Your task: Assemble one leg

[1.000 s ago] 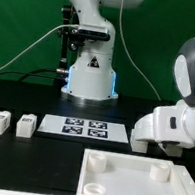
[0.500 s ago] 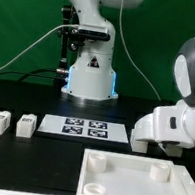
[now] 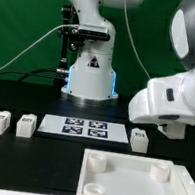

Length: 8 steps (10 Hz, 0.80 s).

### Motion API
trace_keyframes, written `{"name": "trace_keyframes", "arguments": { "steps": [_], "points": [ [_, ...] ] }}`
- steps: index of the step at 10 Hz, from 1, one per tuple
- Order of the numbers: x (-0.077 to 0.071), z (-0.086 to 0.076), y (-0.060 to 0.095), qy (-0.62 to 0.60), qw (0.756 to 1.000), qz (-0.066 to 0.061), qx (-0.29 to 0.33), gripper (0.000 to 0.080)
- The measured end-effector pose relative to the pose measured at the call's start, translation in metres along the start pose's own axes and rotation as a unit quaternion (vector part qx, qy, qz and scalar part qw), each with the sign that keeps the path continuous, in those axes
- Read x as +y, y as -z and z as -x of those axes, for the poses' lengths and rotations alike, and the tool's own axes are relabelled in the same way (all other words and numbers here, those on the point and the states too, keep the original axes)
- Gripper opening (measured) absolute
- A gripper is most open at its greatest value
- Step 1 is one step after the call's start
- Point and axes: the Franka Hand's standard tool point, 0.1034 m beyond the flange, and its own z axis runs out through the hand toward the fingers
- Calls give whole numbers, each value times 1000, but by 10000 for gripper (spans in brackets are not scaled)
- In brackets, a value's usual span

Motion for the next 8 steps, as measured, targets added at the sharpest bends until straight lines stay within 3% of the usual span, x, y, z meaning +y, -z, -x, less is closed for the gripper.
{"name": "trace_keyframes", "arguments": {
  "steps": [2, 4, 5, 8],
  "points": [
    [18, 9, 36, 2, 994, -6, 109, 288],
    [22, 11, 71, -6, 971, -3, 238, 288],
    [20, 15, 71, -8, 959, 1, 283, 288],
    [23, 8, 75, -5, 915, 4, 403, 288]
  ]
}}
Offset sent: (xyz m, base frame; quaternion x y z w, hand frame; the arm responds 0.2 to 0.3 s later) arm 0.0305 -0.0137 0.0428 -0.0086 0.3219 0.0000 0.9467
